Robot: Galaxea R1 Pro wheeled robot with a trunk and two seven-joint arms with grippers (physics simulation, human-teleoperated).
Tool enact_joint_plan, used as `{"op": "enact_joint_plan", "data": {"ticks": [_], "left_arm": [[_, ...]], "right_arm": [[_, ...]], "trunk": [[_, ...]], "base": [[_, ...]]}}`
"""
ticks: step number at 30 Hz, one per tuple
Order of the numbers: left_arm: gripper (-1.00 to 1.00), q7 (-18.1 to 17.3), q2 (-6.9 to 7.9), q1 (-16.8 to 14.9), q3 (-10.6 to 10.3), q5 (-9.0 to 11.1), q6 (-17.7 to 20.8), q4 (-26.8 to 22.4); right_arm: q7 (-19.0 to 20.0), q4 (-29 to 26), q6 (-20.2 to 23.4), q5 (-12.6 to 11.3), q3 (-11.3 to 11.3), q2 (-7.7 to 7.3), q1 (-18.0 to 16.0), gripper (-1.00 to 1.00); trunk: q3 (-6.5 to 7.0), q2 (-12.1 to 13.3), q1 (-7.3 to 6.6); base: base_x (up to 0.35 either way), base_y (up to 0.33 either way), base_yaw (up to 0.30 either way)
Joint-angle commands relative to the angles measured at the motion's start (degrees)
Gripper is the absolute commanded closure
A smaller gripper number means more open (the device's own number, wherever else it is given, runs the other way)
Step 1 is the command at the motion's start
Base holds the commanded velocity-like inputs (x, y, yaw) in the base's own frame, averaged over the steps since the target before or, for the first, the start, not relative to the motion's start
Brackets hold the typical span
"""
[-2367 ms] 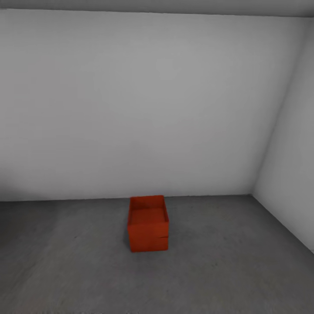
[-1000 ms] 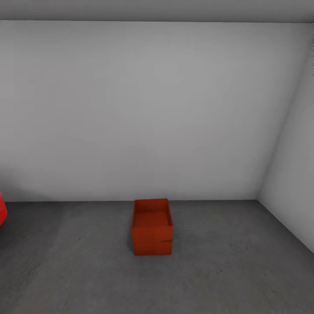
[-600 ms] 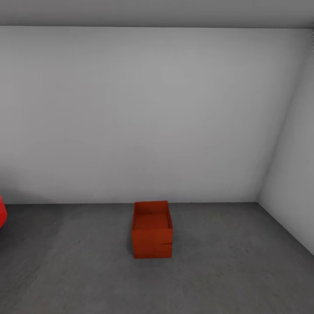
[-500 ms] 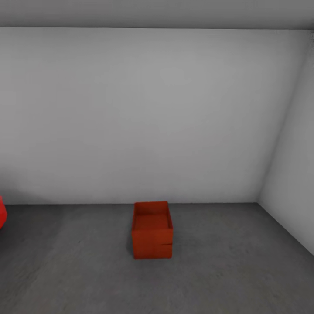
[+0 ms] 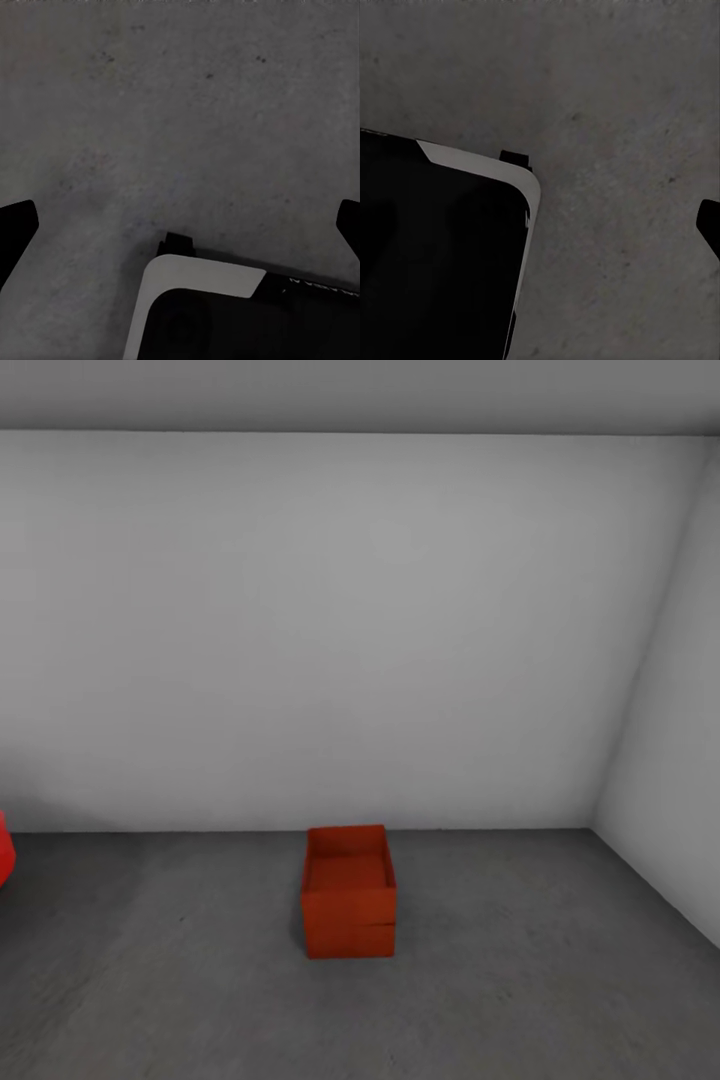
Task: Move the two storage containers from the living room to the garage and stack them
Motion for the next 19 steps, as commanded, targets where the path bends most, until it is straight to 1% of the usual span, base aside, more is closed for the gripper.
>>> {"op": "enact_joint_plan", "data": {"ticks": [1,19], "left_arm": [[-1.0,-0.2,0.01,-0.1,-0.5,0.6,-0.2,0.1],[-1.0,-0.2,0.01,-0.1,-0.5,0.6,-0.2,0.1]], "right_arm": [[0.0,0.2,-0.3,-0.5,0.5,0.03,-0.1,-1.0],[0.1,0.2,-0.3,-0.2,0.5,0.03,-0.1,-1.0]], "trunk": [[-0.05,-0.1,0.01],[0.15,-0.1,0.01]], "base": [[0.0,0.0,0.0],[0.0,0.0,0.0]]}}
